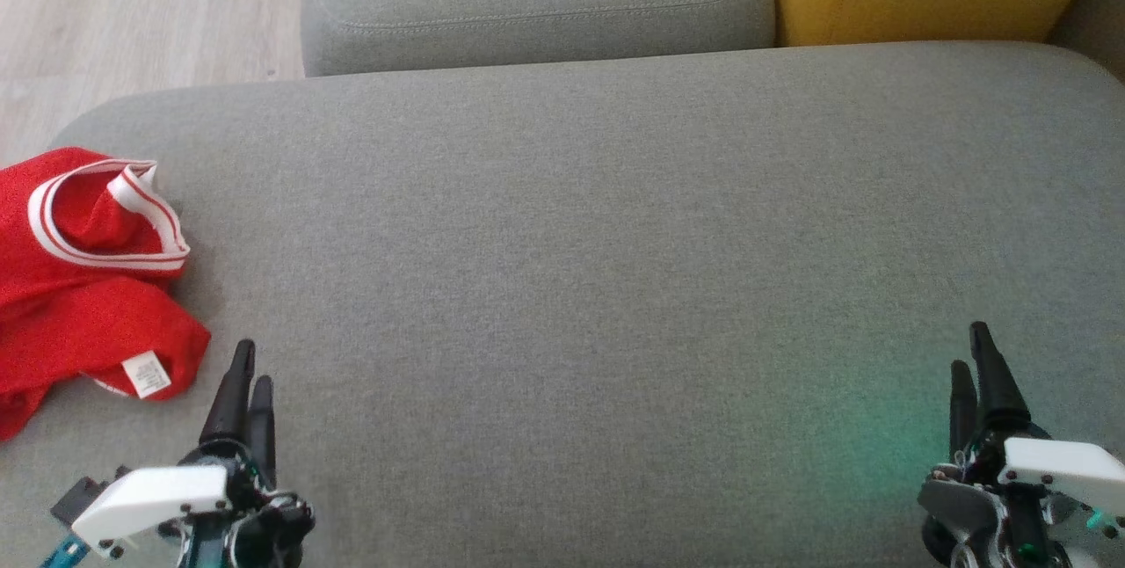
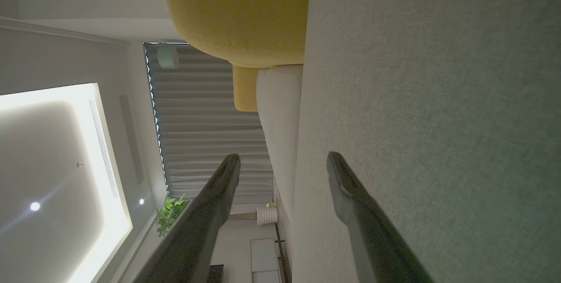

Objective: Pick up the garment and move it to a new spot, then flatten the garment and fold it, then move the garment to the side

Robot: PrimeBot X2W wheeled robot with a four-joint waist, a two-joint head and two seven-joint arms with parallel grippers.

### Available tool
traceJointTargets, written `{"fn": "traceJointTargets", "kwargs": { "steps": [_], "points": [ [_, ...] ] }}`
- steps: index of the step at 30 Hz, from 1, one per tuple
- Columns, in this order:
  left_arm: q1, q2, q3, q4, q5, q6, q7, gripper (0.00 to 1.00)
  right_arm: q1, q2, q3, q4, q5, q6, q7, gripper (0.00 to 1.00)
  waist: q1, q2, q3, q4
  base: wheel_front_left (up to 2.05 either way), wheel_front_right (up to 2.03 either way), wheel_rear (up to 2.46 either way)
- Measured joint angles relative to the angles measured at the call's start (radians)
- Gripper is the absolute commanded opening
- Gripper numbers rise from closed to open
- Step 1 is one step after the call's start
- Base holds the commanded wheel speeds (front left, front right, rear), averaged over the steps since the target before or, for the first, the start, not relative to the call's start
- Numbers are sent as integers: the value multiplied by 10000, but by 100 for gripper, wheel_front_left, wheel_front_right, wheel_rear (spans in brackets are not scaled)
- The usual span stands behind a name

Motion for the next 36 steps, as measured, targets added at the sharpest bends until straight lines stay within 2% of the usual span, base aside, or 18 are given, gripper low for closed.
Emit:
{"fn": "traceJointTargets", "kwargs": {
  "steps": [10, 26, 36],
  "points": [
    [-226, 27, -123, -550, 1670, -2, -284, 100, -59, -81, 161, -393, -1494, 0, -336, 100, 0, 0, 17, 61, 0, 0, 0],
    [-224, 75, -583, -1193, 4823, 4, -711, 100, -68, -174, 476, -1022, -4750, 0, -575, 100, 0, 0, -35, 139, 0, 0, 0],
    [-223, 263, -984, -1546, 6462, 234, -1011, 100, -67, -213, 706, -1254, -6358, 0, -734, 100, 0, 0, -59, 162, 0, 0, 0]
  ]
}}
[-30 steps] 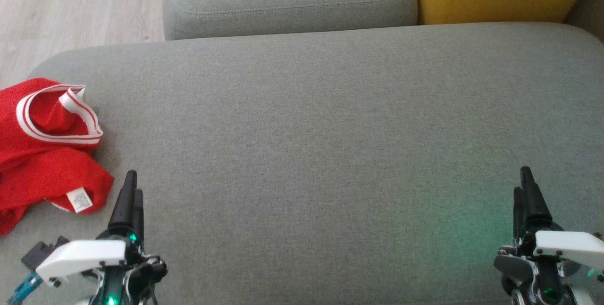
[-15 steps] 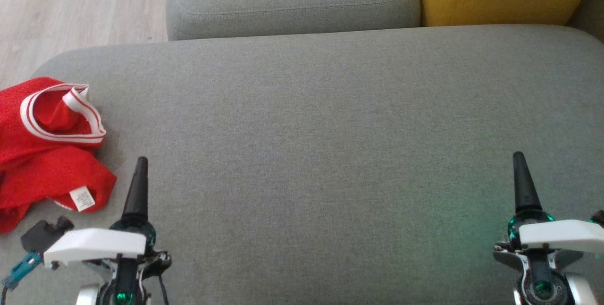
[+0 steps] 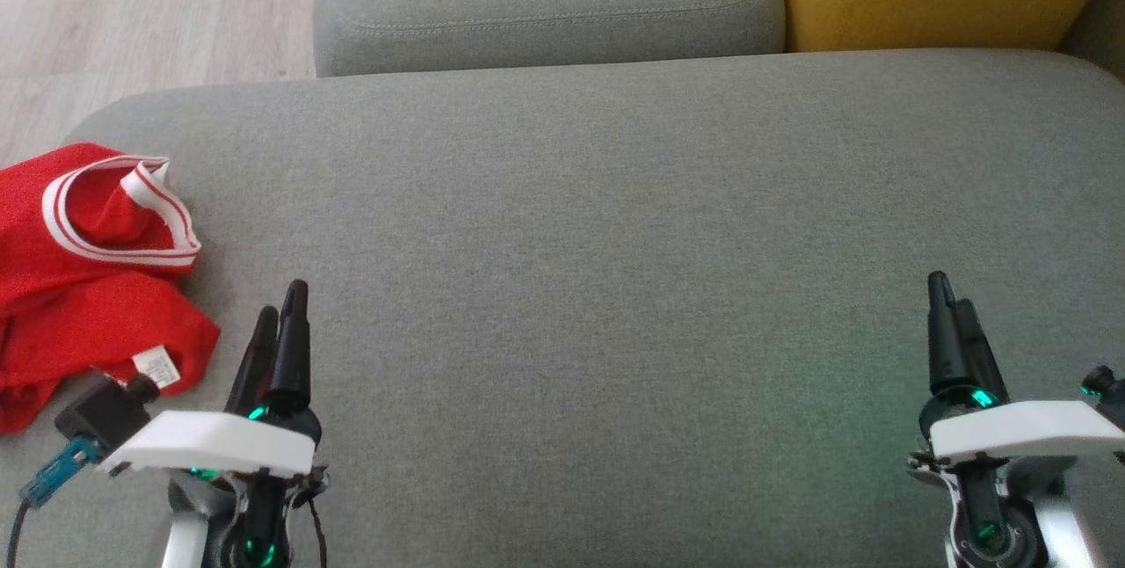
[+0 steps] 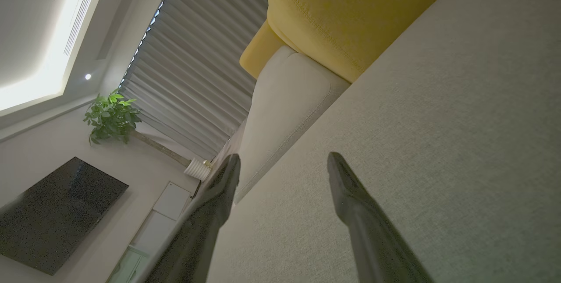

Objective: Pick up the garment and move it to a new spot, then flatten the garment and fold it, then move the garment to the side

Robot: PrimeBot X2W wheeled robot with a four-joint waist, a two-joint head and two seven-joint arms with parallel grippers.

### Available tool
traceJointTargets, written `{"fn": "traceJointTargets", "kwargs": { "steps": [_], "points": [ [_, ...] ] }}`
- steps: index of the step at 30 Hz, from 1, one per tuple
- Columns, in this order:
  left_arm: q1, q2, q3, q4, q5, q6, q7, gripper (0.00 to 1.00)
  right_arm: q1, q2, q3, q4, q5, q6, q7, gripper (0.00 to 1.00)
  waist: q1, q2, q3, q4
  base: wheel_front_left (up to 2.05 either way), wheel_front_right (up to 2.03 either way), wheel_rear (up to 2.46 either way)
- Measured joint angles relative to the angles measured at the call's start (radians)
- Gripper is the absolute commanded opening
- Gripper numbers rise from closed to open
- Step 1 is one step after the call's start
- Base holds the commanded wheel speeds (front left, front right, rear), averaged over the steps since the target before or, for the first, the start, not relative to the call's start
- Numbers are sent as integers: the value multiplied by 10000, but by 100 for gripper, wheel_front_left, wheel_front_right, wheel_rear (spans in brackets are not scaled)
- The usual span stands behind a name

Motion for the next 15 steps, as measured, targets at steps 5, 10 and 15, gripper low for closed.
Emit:
{"fn": "traceJointTargets", "kwargs": {
  "steps": [5, 10, 15],
  "points": [
    [-1, 144, -194, -104, 600, 100, -134, 100, 0, -10, 86, -27, -598, 0, -54, 100, 0, 0, -6, 20, 0, 0, 0],
    [-1, 309, -424, -178, 1321, 305, -234, 100, 0, -21, 111, -77, -1310, 0, -96, 100, 0, 0, -17, 60, 0, 0, 0],
    [-1, 437, -731, -221, 2102, 552, -407, 100, 0, -40, 203, -84, -2144, 0, -98, 100, 0, 0, -22, 110, 0, 0, 0]
  ]
}}
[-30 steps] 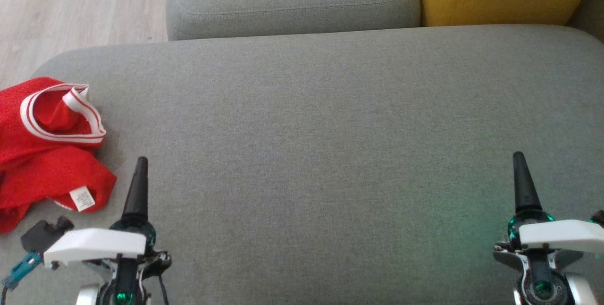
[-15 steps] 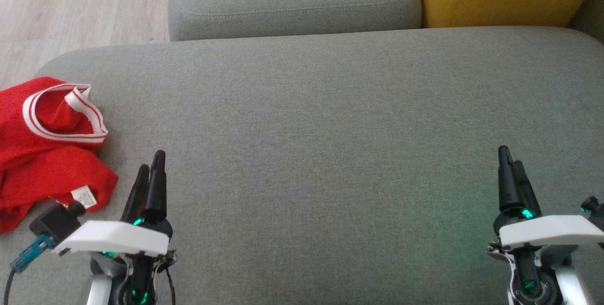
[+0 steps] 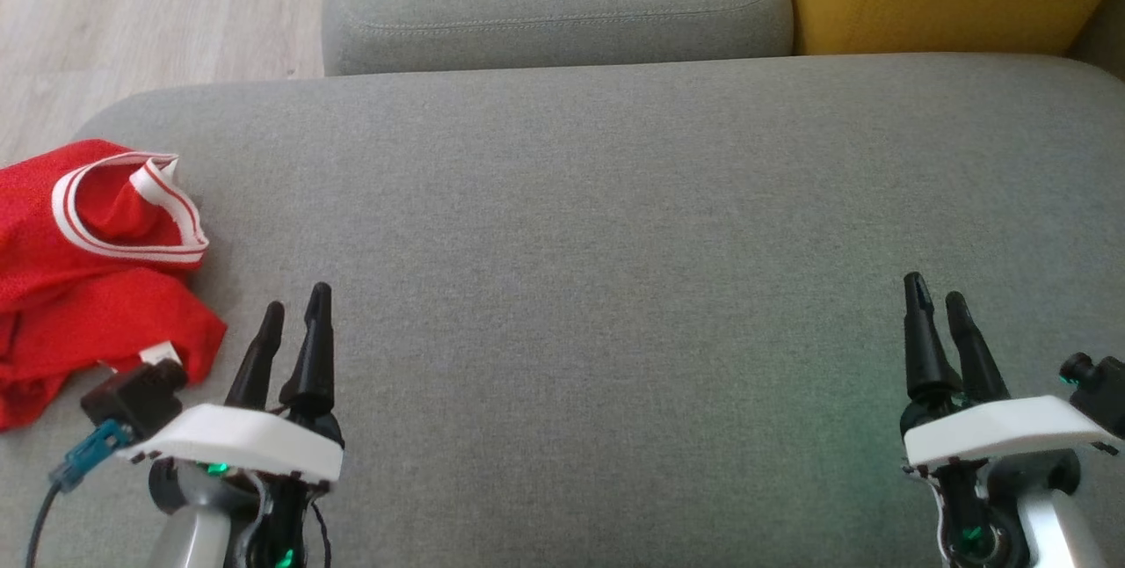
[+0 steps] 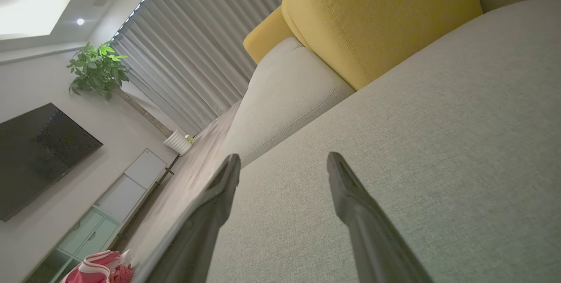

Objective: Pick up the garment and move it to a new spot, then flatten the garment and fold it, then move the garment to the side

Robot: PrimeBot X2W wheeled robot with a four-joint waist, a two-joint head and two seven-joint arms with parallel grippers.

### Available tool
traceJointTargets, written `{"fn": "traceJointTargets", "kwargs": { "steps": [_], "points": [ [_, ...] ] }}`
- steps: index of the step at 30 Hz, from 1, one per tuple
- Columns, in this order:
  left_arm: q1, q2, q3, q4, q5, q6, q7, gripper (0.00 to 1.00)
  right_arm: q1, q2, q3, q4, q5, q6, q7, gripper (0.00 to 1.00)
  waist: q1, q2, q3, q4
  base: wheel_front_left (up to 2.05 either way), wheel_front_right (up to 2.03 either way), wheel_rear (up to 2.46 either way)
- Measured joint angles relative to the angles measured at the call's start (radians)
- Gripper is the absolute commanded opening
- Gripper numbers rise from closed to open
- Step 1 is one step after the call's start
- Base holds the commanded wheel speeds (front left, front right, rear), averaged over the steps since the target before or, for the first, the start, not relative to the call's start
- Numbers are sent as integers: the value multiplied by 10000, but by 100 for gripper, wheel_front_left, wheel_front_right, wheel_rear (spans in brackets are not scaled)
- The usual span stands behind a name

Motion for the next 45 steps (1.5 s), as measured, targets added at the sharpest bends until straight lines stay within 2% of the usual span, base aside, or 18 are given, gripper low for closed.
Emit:
{"fn": "traceJointTargets", "kwargs": {
  "steps": [9, 27, 45],
  "points": [
    [-2, 238, -391, -12, 1030, 339, -290, 100, 3, 0, 27, -12, -1220, 2, 2, 100, 0, 0, -19, 62, 0, 0, 0],
    [-35, 428, -940, 380, 2940, 677, -790, 100, 71, 54, 79, -25, -3547, 2, 17, 100, 0, 0, -75, 215, 0, 0, 0],
    [-175, 495, -1398, 700, 4769, 763, -1317, 100, 128, 190, -134, -38, -5505, 2, -144, 100, 0, 0, -95, 318, 0, 0, 0]
  ]
}}
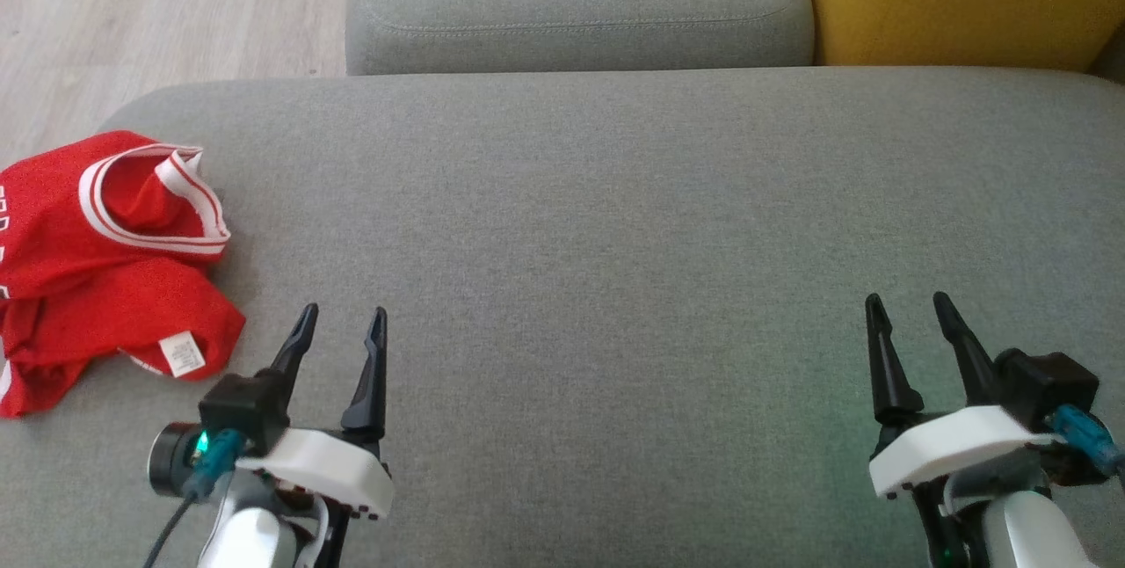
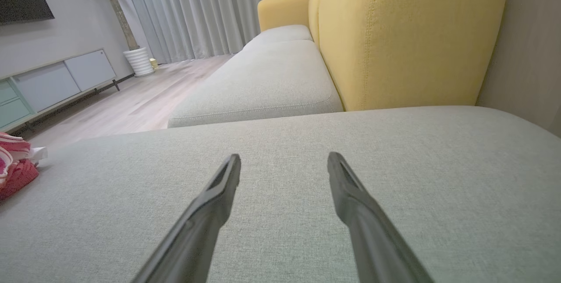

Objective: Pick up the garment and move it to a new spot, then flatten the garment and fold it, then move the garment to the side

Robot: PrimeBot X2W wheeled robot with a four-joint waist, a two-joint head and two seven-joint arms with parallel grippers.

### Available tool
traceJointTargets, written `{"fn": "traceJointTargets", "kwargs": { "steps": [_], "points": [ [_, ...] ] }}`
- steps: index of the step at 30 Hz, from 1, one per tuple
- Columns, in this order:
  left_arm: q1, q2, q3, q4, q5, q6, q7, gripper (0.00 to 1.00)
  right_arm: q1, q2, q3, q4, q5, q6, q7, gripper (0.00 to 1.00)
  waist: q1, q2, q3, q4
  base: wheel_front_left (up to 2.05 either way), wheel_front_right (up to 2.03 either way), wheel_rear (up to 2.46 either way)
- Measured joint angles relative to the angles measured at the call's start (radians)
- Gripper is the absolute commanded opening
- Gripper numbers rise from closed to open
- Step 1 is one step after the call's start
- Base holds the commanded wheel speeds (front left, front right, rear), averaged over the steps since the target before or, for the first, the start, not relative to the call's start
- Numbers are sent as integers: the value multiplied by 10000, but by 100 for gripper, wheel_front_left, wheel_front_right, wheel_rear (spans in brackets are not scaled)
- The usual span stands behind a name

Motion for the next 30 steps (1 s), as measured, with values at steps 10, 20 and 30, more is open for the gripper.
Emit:
{"fn": "traceJointTargets", "kwargs": {
  "steps": [10, 20, 30],
  "points": [
    [-2, -6, -65, 98, 892, 15, -259, 100, 218, 8, -88, -81, -625, 2, -146, 100, 0, 0, 26, 14, 0, 0, 0],
    [-2, -111, 21, 251, 1214, -6, -353, 100, 217, 12, -213, -96, -570, 2, -244, 100, 0, 0, 26, 81, 0, 0, 0],
    [0, -244, 236, 380, 1057, -173, -353, 100, 217, 13, -205, -33, -345, 2, -255, 100, 0, 0, 47, 59, 0, 0, 0]
  ]
}}
